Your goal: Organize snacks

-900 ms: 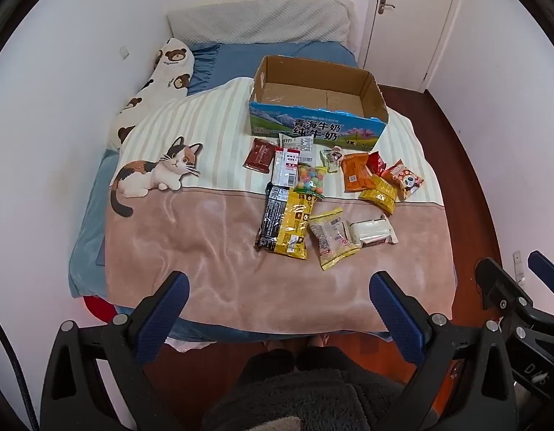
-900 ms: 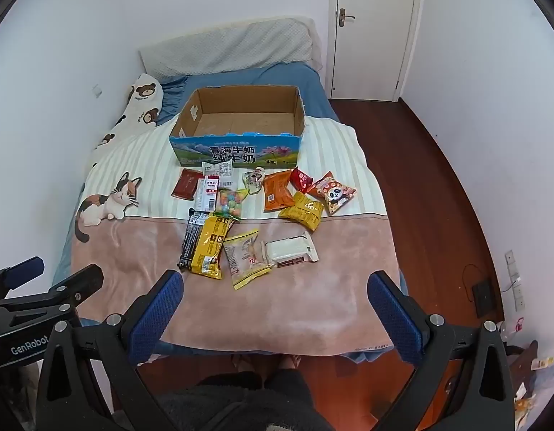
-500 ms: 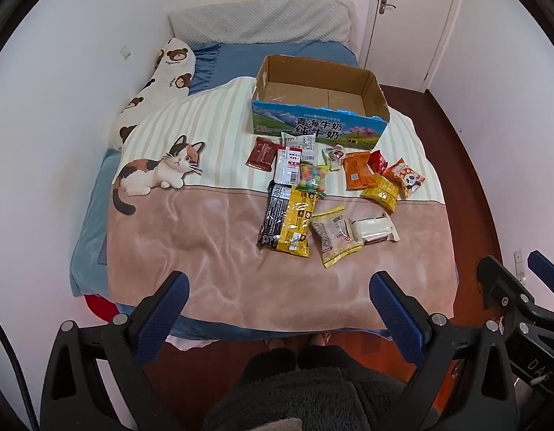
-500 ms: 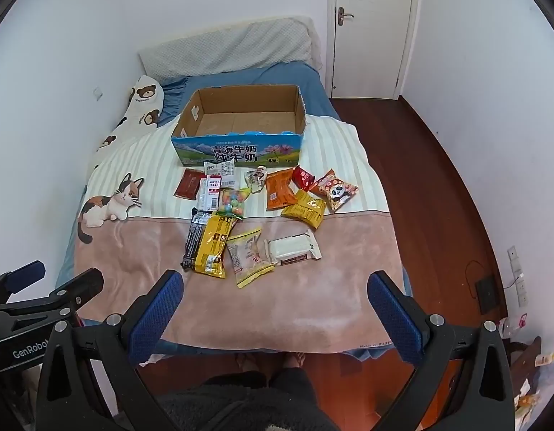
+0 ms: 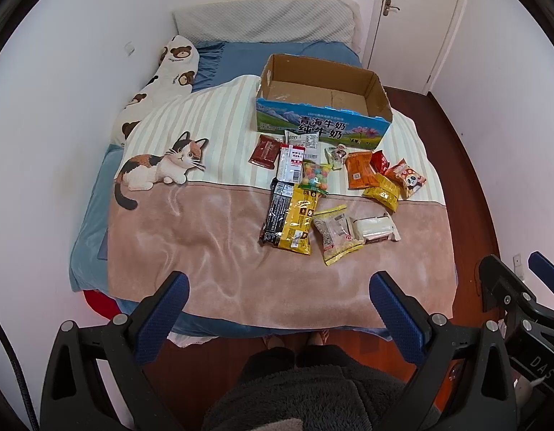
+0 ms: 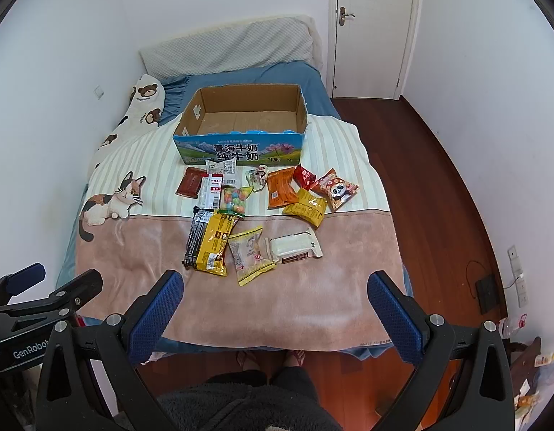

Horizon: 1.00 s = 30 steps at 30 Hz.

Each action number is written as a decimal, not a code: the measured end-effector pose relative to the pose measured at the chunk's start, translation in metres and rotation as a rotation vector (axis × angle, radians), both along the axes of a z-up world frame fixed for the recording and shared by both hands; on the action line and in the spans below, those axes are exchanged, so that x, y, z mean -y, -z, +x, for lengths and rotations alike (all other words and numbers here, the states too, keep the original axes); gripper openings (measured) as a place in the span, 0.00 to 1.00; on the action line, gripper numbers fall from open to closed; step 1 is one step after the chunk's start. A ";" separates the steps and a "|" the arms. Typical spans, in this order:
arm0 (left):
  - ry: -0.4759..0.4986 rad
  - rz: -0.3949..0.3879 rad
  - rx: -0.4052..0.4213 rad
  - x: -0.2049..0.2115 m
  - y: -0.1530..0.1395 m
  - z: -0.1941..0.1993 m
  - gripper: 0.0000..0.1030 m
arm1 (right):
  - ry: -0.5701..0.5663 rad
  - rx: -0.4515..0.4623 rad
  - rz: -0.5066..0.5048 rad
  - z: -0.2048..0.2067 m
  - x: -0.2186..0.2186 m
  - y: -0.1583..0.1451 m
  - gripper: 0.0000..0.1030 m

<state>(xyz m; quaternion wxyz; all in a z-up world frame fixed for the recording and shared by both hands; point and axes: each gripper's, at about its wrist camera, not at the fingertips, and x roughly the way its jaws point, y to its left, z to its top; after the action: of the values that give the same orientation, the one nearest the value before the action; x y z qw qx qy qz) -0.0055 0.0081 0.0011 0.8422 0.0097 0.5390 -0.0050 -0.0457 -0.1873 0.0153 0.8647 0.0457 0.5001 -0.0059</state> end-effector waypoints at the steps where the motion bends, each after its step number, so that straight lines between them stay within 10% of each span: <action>1: 0.001 0.000 0.000 0.000 0.000 0.000 1.00 | -0.001 0.001 -0.001 -0.001 0.000 0.000 1.00; 30: -0.005 0.009 0.000 -0.014 -0.002 -0.002 1.00 | 0.017 -0.009 -0.048 0.016 0.005 0.003 1.00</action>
<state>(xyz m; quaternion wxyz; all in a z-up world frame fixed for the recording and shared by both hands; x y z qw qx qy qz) -0.0077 0.0223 0.0032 0.8421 0.0121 0.5392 -0.0007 -0.0300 -0.1923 0.0120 0.8631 0.0290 0.5035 -0.0254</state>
